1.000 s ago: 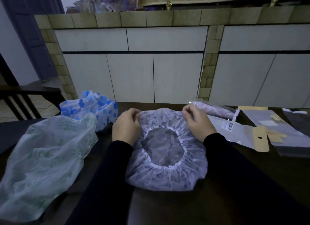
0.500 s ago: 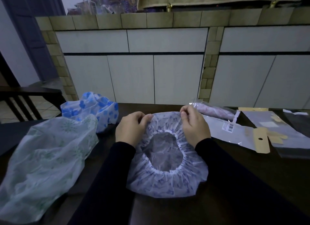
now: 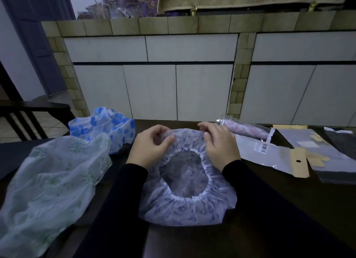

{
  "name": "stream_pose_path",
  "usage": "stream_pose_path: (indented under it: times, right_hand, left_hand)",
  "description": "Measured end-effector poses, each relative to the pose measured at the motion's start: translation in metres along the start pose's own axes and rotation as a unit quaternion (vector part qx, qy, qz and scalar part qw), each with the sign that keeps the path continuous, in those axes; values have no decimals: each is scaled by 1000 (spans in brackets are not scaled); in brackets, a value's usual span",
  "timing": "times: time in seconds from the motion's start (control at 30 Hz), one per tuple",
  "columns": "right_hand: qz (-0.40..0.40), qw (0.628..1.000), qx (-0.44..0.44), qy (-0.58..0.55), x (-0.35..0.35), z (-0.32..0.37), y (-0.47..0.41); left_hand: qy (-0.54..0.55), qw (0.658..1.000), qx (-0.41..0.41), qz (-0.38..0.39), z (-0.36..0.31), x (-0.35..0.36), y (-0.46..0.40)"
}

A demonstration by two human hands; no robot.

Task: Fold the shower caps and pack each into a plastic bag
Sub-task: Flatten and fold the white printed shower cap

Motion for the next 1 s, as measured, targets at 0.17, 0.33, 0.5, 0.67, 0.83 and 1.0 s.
stream_pose_path:
  times: [0.17, 0.33, 0.5, 0.67, 0.83, 1.0]
  right_hand:
    - [17, 998, -45, -42, 4, 18, 0]
    - [-32, 998, -41, -47, -2, 19, -2]
    - [87, 990, 49, -99, 10, -2, -6]
    - [-7, 994, 82, -78, -5, -9, -5]
    - [-49, 992, -33, 112, -6, 13, 1]
    - [182, 973, -21, 141, 37, 26, 18]
  left_hand:
    - [1, 999, 15, 30, -7, 8, -1]
    - [-5, 1000, 14, 5, -7, 3, 1]
    - [28, 999, 38, -6, -11, -1, 0]
    - [-8, 999, -28, -43, 9, -6, -1]
    - [-207, 968, 52, -135, -19, -18, 1]
    - [-182, 976, -39, 112, 4, 27, 15]
Point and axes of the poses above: each hand's wrist, its own y-axis away from the middle knuckle, its own x-axis out of the palm, z = x × y, the point moved 8 cm from there along -y, towards the middle knuckle, and after that the axes turned 5 degrees about z, right-handed, at the moved point
